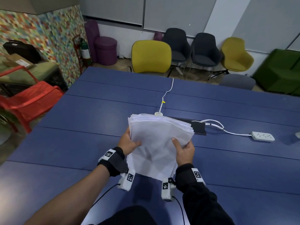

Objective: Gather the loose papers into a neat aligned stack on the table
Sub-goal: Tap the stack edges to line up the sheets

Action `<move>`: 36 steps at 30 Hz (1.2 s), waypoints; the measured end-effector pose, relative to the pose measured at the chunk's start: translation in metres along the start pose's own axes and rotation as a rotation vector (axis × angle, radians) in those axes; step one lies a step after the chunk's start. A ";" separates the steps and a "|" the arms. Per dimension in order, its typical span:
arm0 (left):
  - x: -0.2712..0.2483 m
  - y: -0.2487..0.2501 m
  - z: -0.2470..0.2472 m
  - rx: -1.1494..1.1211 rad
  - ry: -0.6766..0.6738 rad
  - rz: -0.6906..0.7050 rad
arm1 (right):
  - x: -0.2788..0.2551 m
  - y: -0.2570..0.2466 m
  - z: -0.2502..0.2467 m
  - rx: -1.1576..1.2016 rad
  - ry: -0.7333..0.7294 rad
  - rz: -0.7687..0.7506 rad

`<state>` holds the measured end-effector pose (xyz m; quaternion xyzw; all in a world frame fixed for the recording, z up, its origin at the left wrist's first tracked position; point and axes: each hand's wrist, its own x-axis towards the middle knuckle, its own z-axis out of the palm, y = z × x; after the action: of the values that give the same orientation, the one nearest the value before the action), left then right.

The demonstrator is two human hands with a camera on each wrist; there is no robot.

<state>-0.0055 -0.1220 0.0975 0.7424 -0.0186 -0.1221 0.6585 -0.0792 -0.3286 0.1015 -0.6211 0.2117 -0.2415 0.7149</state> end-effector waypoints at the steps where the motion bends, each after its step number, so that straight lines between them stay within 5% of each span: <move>1: 0.002 -0.002 0.003 0.022 0.071 -0.009 | 0.000 -0.004 0.004 -0.002 -0.010 -0.014; 4: 0.003 0.019 0.009 -0.103 0.239 0.103 | -0.001 -0.019 0.010 0.031 -0.020 -0.084; 7: 0.000 0.033 0.003 -0.175 0.229 0.206 | 0.001 -0.029 0.008 0.073 -0.011 -0.149; 15: 0.001 -0.014 0.004 -0.132 0.150 -0.026 | -0.006 -0.016 0.014 -0.089 0.033 -0.028; 24: 0.013 -0.020 0.002 -0.087 0.136 0.048 | -0.004 -0.041 0.026 -0.007 0.083 -0.162; 30: 0.016 -0.024 0.002 -0.091 0.155 0.056 | 0.007 -0.057 0.045 -0.063 0.283 0.016; 36: 0.015 -0.021 0.001 -0.114 0.138 0.060 | 0.009 -0.049 0.040 -0.067 0.343 -0.049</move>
<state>0.0060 -0.1230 0.0740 0.7096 0.0112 -0.0518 0.7026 -0.0519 -0.3083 0.1560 -0.5991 0.3234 -0.3540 0.6412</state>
